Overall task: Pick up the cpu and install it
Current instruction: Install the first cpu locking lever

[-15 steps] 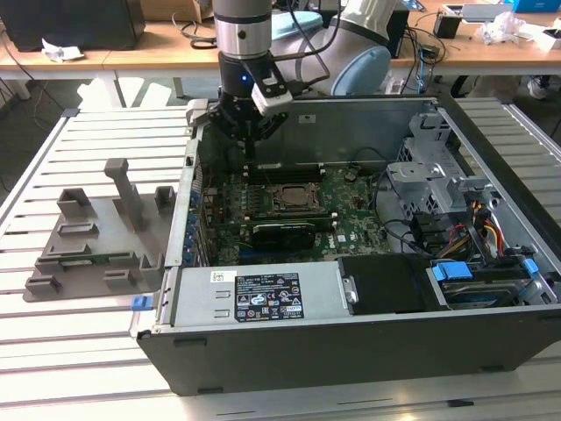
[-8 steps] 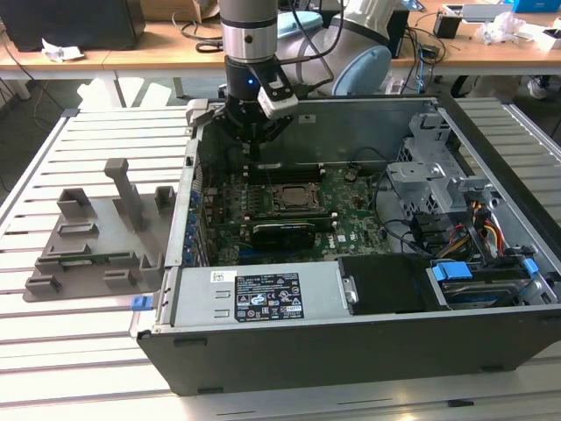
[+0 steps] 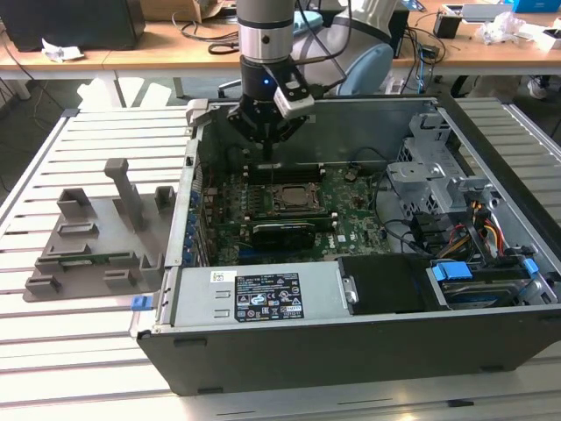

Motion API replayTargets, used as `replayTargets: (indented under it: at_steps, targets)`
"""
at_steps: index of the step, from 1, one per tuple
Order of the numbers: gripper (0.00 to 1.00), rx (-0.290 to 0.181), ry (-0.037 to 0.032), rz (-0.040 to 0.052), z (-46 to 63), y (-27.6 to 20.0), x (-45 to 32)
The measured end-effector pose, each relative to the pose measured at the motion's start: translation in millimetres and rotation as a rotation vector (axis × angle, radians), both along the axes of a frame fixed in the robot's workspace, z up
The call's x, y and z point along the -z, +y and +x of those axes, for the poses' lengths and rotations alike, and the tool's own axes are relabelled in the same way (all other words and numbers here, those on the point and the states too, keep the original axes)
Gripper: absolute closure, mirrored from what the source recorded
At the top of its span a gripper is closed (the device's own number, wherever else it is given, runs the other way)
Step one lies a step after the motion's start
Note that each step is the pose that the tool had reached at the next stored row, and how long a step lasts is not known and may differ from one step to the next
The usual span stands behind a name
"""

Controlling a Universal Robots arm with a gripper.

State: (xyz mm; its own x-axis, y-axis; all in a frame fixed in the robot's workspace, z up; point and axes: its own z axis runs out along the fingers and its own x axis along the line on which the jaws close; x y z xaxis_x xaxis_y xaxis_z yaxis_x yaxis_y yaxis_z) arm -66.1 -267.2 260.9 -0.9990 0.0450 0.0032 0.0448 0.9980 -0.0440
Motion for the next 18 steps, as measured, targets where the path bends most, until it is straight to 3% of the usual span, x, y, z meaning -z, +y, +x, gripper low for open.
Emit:
replayTargets:
  at_steps: [10,18]
  targets:
    - [0.89,0.0,0.0013,0.0,36.5,0.0,1.5]
    - [0.89,0.0,0.0015,0.0,40.4,0.0,1.7]
